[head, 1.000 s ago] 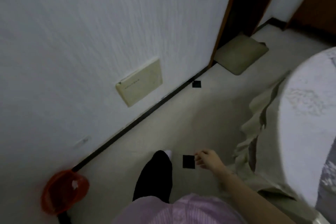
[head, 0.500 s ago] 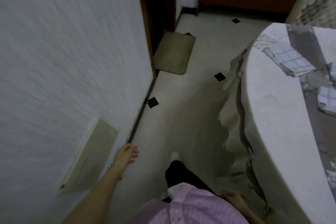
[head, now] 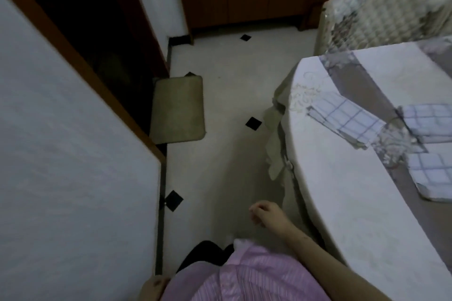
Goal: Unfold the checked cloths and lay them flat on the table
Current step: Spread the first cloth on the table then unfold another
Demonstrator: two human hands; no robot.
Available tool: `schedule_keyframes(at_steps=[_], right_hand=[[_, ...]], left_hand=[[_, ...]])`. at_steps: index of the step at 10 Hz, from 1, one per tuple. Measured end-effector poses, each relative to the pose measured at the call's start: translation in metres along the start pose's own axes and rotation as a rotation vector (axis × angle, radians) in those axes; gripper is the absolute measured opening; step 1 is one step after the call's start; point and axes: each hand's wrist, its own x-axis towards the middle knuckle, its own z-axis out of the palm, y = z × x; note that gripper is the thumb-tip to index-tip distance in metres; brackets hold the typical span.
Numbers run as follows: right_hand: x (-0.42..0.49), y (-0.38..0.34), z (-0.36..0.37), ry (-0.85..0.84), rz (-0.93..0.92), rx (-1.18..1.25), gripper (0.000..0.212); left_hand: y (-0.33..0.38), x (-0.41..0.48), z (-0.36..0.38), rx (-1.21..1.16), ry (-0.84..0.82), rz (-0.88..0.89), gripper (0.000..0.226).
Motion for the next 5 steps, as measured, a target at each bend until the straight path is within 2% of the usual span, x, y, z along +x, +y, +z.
schedule_keyframes(at_steps=[1,2,3,4,5], right_hand=[[0.022,-0.044,-0.026,0.122,-0.068,0.074,0.027],[0.024,-0.069,-0.054,0.230,-0.103,0.168,0.024],[0.018,-0.087,-0.084,0.411,-0.112,0.315,0.020],[0.008,-0.102,-0.113,0.615,-0.100,0.455,0.020],[-0.001,-0.114,-0.142,0.820,-0.073,0.481,0.019]], left_hand=[[0.013,0.041,0.006,-0.112,-0.128,0.020,0.012],[0.107,0.058,-0.022,0.059,-0.141,0.011,0.011],[0.281,0.063,-0.013,0.157,-0.314,0.036,0.015],[0.457,0.022,0.030,0.240,-0.260,0.344,0.016],[0.560,0.008,0.065,0.474,-0.379,0.719,0.023]])
